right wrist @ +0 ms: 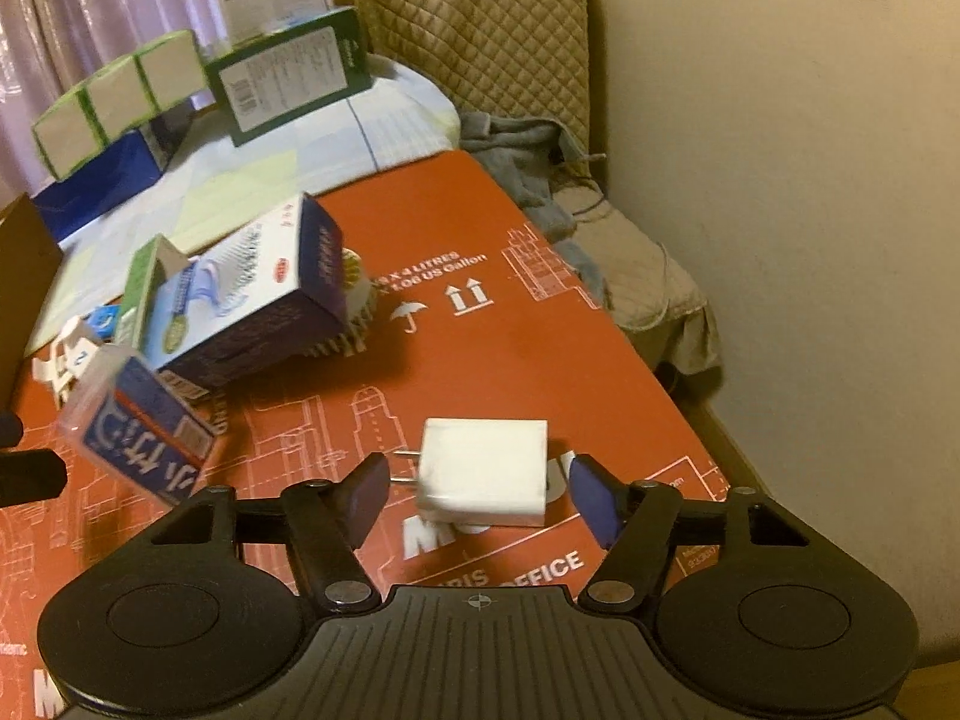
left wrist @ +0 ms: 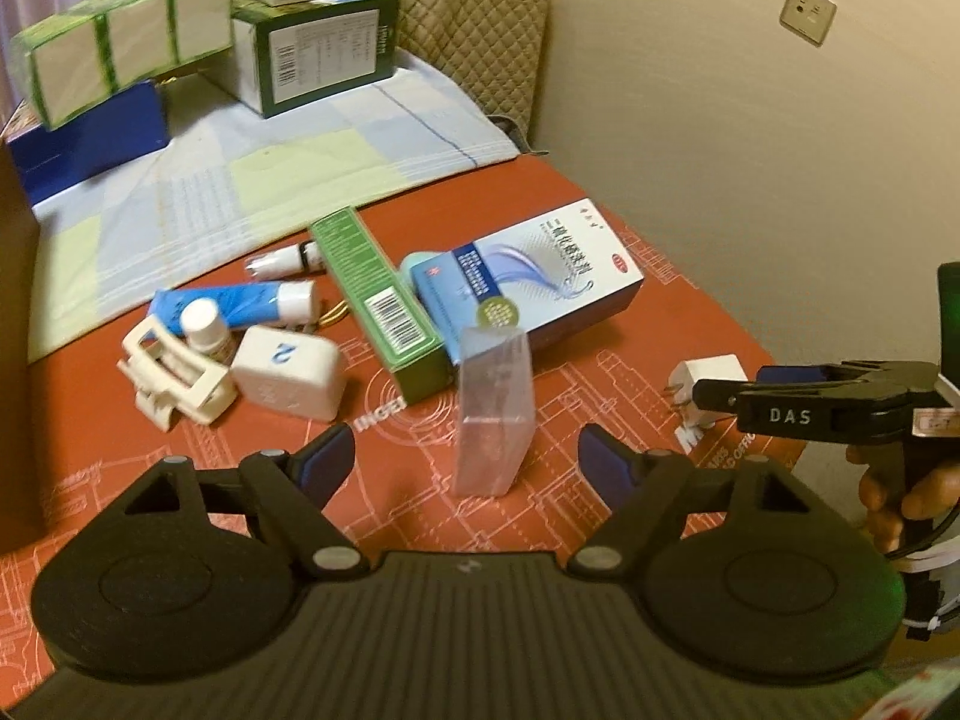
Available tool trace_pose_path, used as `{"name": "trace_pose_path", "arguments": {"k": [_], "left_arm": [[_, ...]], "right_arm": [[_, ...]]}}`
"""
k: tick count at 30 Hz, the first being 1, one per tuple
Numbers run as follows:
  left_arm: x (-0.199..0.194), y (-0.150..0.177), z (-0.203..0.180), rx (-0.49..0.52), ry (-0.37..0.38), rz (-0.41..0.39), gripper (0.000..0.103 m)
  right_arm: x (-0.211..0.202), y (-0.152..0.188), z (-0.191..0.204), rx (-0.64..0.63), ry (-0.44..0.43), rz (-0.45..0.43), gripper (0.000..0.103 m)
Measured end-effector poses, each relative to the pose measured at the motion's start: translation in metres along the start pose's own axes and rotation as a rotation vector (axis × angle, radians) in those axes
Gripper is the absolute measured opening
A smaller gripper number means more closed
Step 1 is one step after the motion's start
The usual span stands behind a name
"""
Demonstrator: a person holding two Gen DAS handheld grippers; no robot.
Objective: Organize rigid objects
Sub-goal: 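Grasp the clear plastic box with the left tool while the right tool grasps the white charger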
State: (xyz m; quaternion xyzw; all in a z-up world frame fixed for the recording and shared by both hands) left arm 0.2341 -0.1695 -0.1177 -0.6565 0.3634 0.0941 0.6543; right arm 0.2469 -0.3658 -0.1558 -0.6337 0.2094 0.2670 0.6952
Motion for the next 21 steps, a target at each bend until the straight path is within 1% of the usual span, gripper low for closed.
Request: {"name": "trace_pose_path", "arguments": {"k": [2,5,8,10,12,15,20,21], "left_arm": [[0.006,-0.002,-0.003,0.011,0.003,0.002,0.077],[0.013,-0.003,-0.005,0.019,0.002,0.013,0.074],[0.020,-0.002,-0.006,0.020,-0.001,0.025,0.070],[0.024,-0.002,-0.006,0.021,-0.003,0.033,0.066],[0.028,-0.002,-0.008,0.022,-0.001,0.040,0.063],[0.031,-0.003,-0.009,0.023,-0.005,0.044,0.061],[0.036,-0.004,-0.012,0.022,-0.011,0.051,0.051],[0.038,-0.004,-0.012,0.019,-0.012,0.056,0.047]], "right_arm": [[0.004,0.000,-0.003,0.004,0.005,0.008,0.061],[0.008,0.000,-0.005,0.003,0.004,0.018,0.058],[0.012,0.001,-0.005,0.000,-0.003,0.032,0.054],[0.014,0.002,-0.003,-0.001,-0.014,0.039,0.049],[0.014,0.002,-0.002,-0.004,-0.016,0.036,0.048],[0.014,0.002,-0.001,-0.013,-0.027,0.041,0.048],[0.013,0.003,0.000,-0.021,-0.050,0.055,0.047],[0.013,0.003,0.001,-0.022,-0.054,0.058,0.047]]}}
Point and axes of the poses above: each gripper's, at about its wrist camera, not at the fingertips, and x roughly the way its jaws point, z to its left, y to its underside, the point moved 8 cm from there along x, roughly the way its jaws point, and after that the axes turned 15 degrees about -z, right-handed, at the moved point
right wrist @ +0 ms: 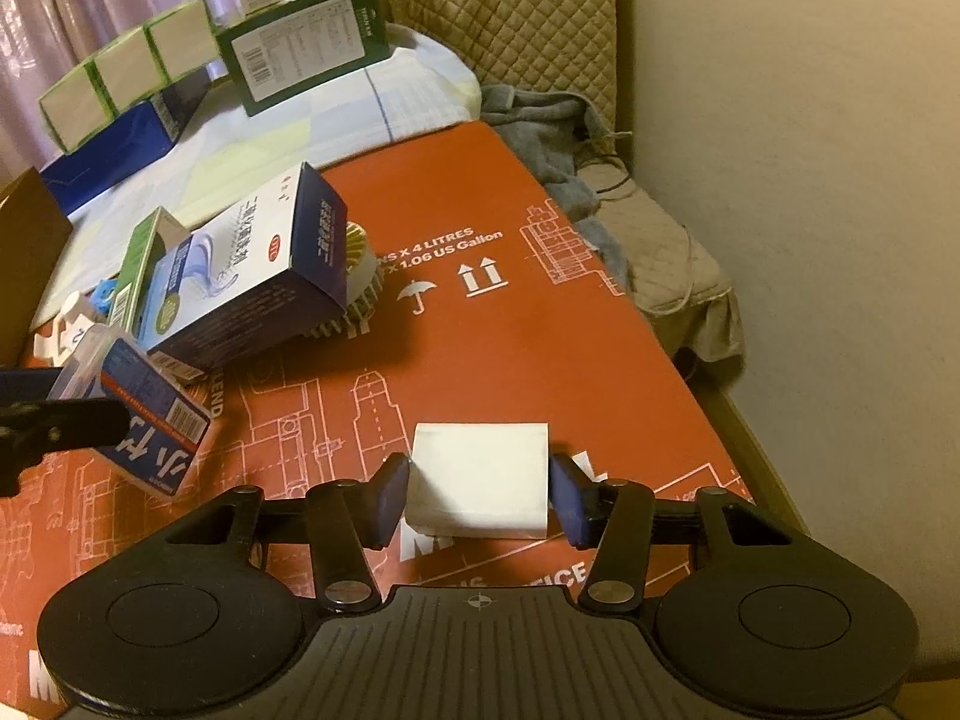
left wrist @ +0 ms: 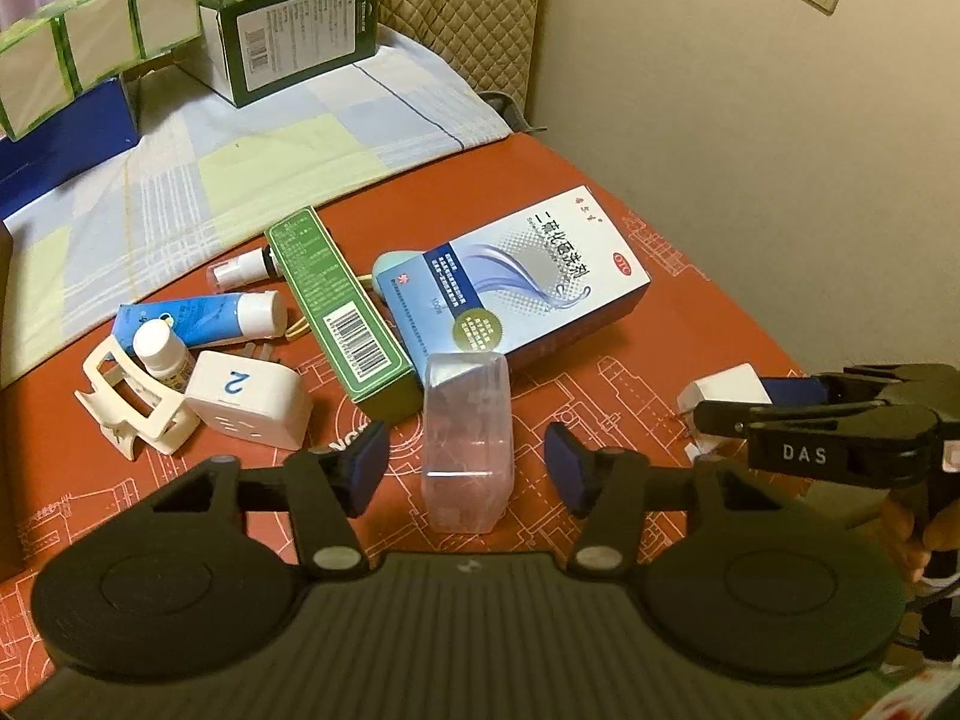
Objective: Organize rigid objects
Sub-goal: 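Grasp the clear plastic box with the left tool while the right tool grasps the white charger, then carry the clear box with the left tool while the right tool carries the charger to the shoebox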
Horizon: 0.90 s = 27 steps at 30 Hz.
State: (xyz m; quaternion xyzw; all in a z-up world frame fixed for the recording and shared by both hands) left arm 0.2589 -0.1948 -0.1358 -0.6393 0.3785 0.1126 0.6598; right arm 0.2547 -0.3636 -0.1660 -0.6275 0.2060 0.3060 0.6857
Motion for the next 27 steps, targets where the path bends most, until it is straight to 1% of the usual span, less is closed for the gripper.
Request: {"name": "trace_pose_path", "arguments": {"k": [1,5,6,7,12,15,19,22,27], "left_arm": [[0.001,0.000,0.000,-0.005,-0.002,0.004,0.043],[0.005,0.003,-0.001,-0.023,-0.010,0.019,0.034],[0.006,0.004,-0.001,-0.027,-0.014,0.021,0.028],[0.005,0.005,0.000,-0.030,-0.019,0.022,0.026],[-0.005,0.005,0.006,-0.048,-0.040,-0.006,0.026],[-0.021,0.005,0.016,-0.072,-0.058,-0.026,0.026],[-0.054,0.001,0.039,-0.122,-0.099,-0.066,0.026],[-0.084,-0.002,0.062,-0.166,-0.135,-0.107,0.026],[-0.138,-0.010,0.112,-0.228,-0.188,-0.187,0.026]], "right_arm": [[-0.001,0.000,0.000,0.000,-0.005,0.002,0.047],[-0.004,-0.002,0.001,0.000,-0.022,0.004,0.047],[-0.005,-0.003,0.002,-0.001,-0.026,0.002,0.047],[-0.006,-0.003,0.002,-0.002,-0.030,-0.001,0.047],[-0.014,-0.011,0.011,-0.012,-0.062,-0.010,0.047],[-0.022,-0.018,0.026,-0.032,-0.104,-0.027,0.047],[-0.034,-0.030,0.060,-0.076,-0.189,-0.053,0.047],[-0.040,-0.036,0.096,-0.116,-0.260,-0.065,0.047],[-0.051,-0.043,0.171,-0.175,-0.389,-0.084,0.047]]}}
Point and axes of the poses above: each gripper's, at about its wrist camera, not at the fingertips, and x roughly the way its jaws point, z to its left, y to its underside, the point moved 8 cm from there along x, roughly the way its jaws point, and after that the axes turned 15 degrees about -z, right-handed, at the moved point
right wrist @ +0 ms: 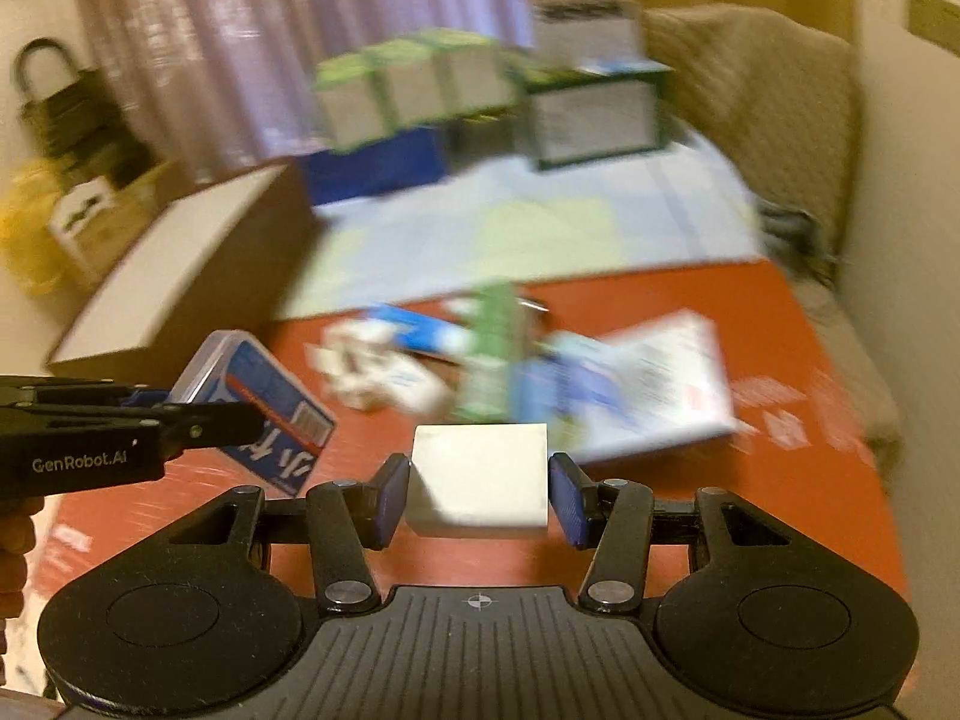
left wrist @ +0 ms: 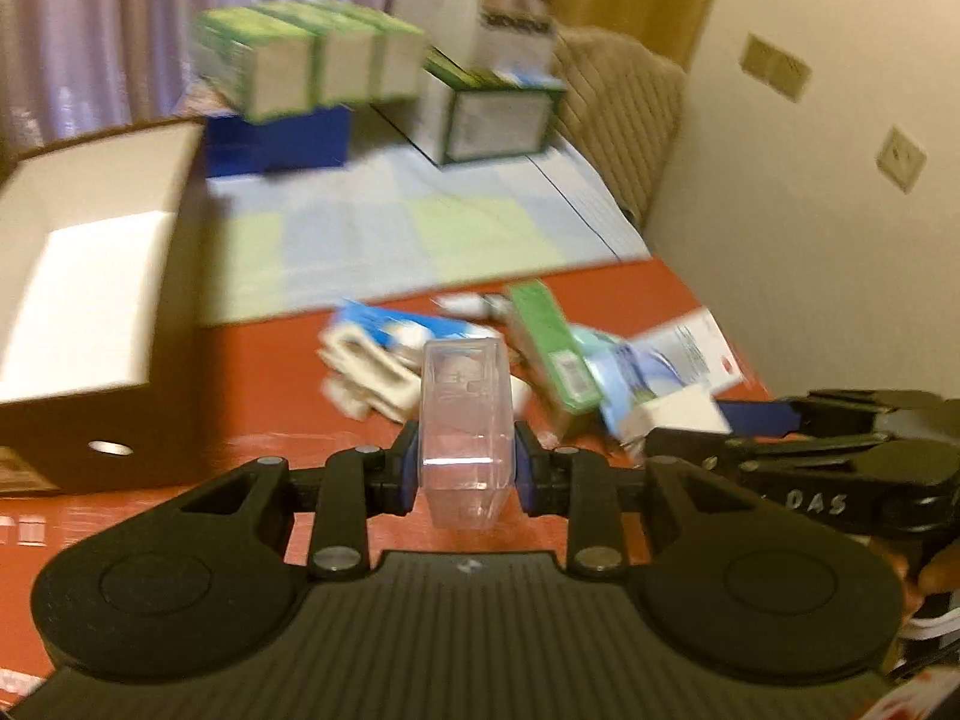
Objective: Organize rigid objects
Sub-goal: 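Carry the clear box with the left tool while the right tool carries the charger to the shoebox, then open the left tool over the shoebox while the right tool releases the charger inside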
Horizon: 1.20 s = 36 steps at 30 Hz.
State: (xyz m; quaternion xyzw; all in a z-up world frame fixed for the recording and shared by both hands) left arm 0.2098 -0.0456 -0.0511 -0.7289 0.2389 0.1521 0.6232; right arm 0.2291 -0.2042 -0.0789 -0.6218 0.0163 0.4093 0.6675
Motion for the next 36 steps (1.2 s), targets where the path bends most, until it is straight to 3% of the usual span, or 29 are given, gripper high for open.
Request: {"name": "trace_pose_path", "arguments": {"k": [10,16,25,36], "left_arm": [[-0.063,-0.058,0.129,-0.064,-0.116,-0.139,0.026],[-0.075,-0.073,0.205,-0.092,-0.193,-0.154,0.026],[-0.038,-0.059,0.274,-0.108,-0.240,-0.014,0.026],[0.011,-0.028,0.300,-0.120,-0.155,0.208,0.027]], "right_arm": [[0.057,-0.039,0.159,-0.051,-0.217,-0.035,0.047],[0.101,-0.052,0.240,-0.106,-0.290,-0.051,0.047],[0.167,-0.042,0.285,-0.164,-0.255,0.007,0.047],[0.220,-0.013,0.285,-0.227,-0.160,0.136,0.048]]}}
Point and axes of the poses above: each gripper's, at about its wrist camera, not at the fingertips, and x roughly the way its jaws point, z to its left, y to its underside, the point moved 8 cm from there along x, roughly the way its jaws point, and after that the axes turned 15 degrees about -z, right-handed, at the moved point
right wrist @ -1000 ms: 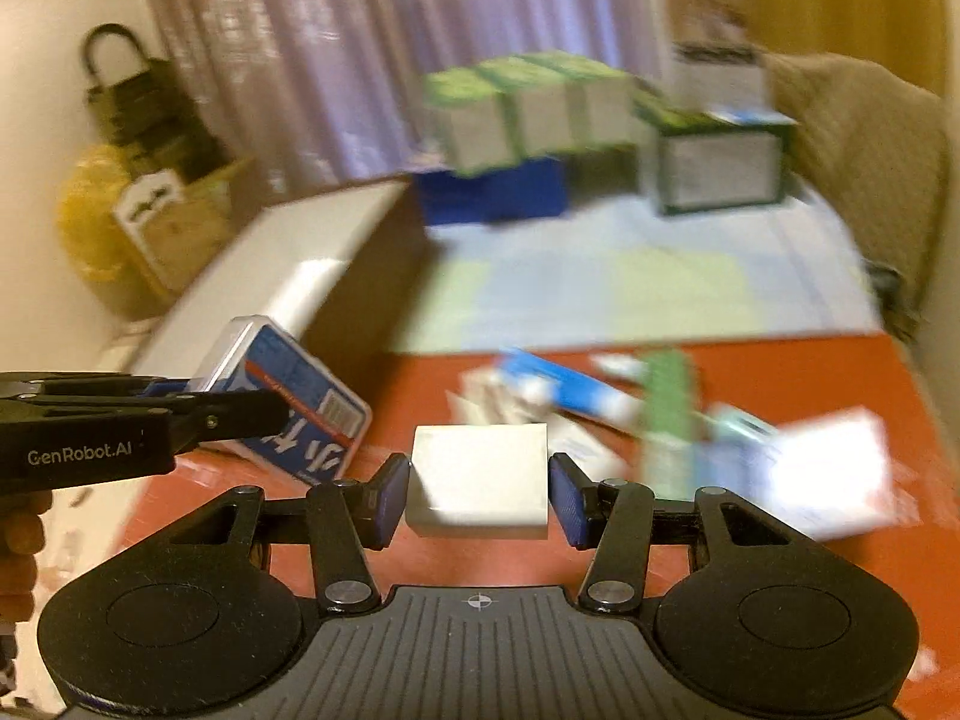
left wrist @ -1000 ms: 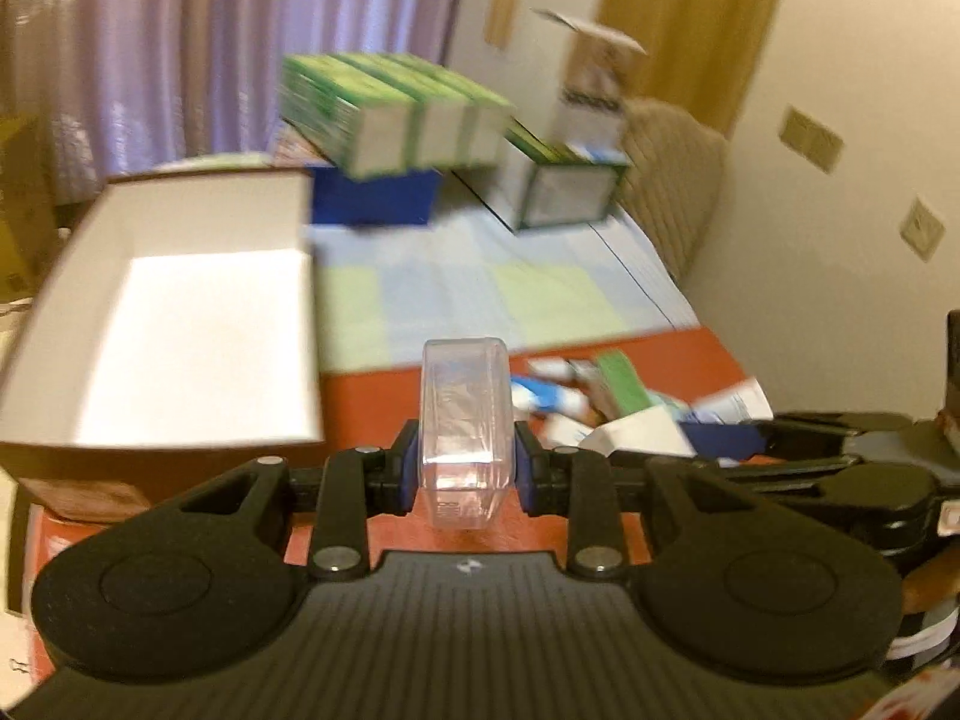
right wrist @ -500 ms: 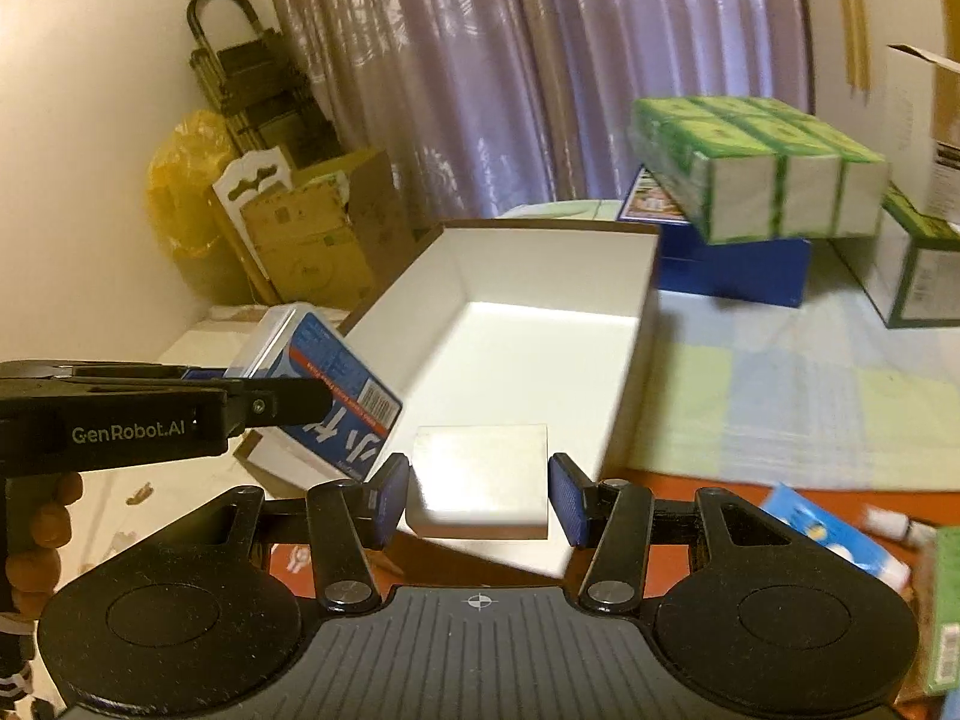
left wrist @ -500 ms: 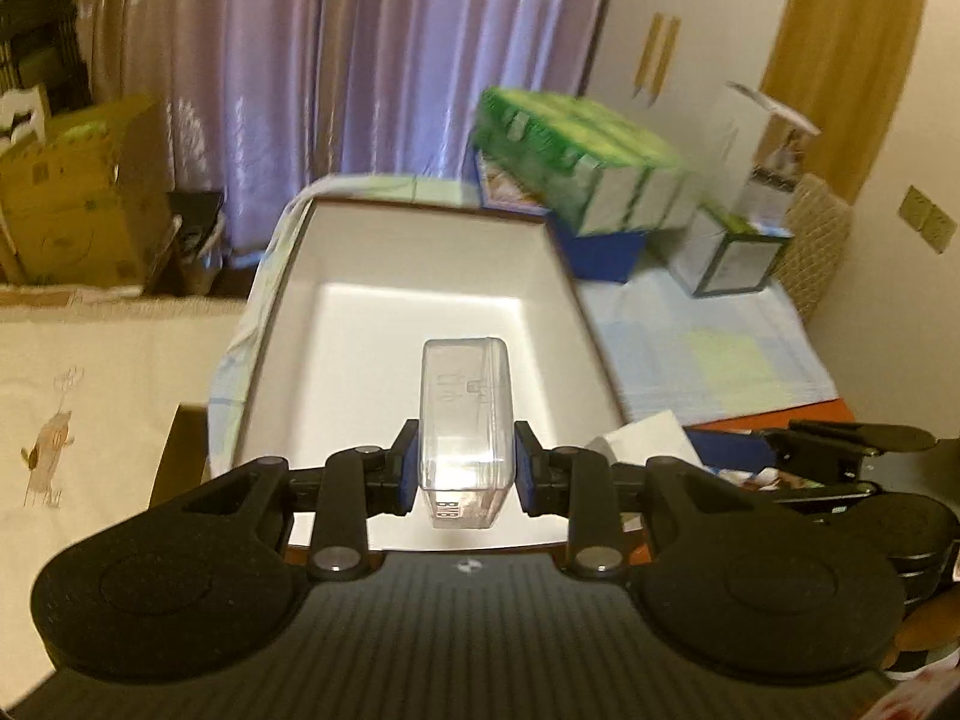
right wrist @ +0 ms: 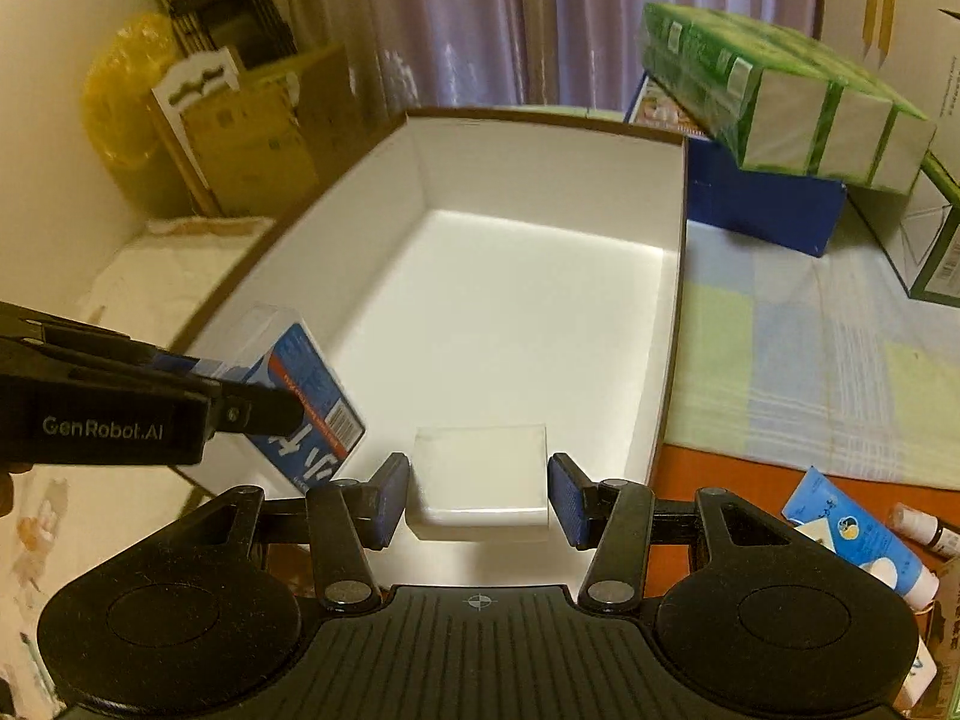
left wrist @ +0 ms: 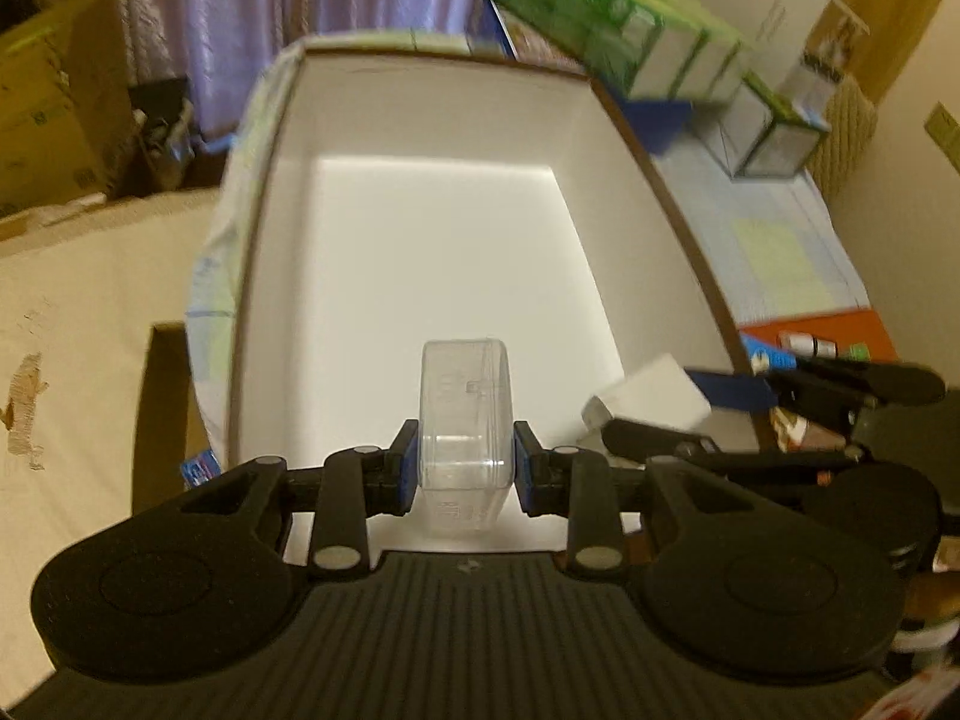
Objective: Organize rigid objects
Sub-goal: 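Open the left tool over the shoebox while the right tool releases the charger inside, then move both open tools away from the shoebox back over the table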
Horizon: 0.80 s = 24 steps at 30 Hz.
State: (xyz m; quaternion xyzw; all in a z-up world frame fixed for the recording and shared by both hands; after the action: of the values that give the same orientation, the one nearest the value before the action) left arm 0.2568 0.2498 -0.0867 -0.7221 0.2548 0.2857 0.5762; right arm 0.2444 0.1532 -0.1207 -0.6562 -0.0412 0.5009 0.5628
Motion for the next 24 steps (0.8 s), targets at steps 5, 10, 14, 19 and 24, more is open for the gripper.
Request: {"name": "trace_pose_path", "arguments": {"k": [5,10,14,19,24], "left_arm": [[0.008,-0.001,0.001,0.027,0.014,0.018,0.039],[0.007,-0.006,0.003,0.045,0.007,0.004,0.040],[0.003,-0.006,-0.001,0.064,0.019,-0.006,0.040],[0.000,-0.004,-0.005,0.066,0.030,-0.008,0.040],[-0.005,-0.005,-0.009,0.065,0.037,-0.017,0.040]], "right_arm": [[0.006,-0.003,-0.001,-0.012,0.011,-0.010,0.047],[0.002,-0.009,-0.001,-0.005,0.011,-0.015,0.048],[-0.006,-0.008,-0.002,0.007,0.011,-0.013,0.048],[-0.015,-0.006,-0.002,0.029,0.008,-0.015,0.048],[-0.021,-0.006,-0.001,0.036,0.007,-0.021,0.048]]}}
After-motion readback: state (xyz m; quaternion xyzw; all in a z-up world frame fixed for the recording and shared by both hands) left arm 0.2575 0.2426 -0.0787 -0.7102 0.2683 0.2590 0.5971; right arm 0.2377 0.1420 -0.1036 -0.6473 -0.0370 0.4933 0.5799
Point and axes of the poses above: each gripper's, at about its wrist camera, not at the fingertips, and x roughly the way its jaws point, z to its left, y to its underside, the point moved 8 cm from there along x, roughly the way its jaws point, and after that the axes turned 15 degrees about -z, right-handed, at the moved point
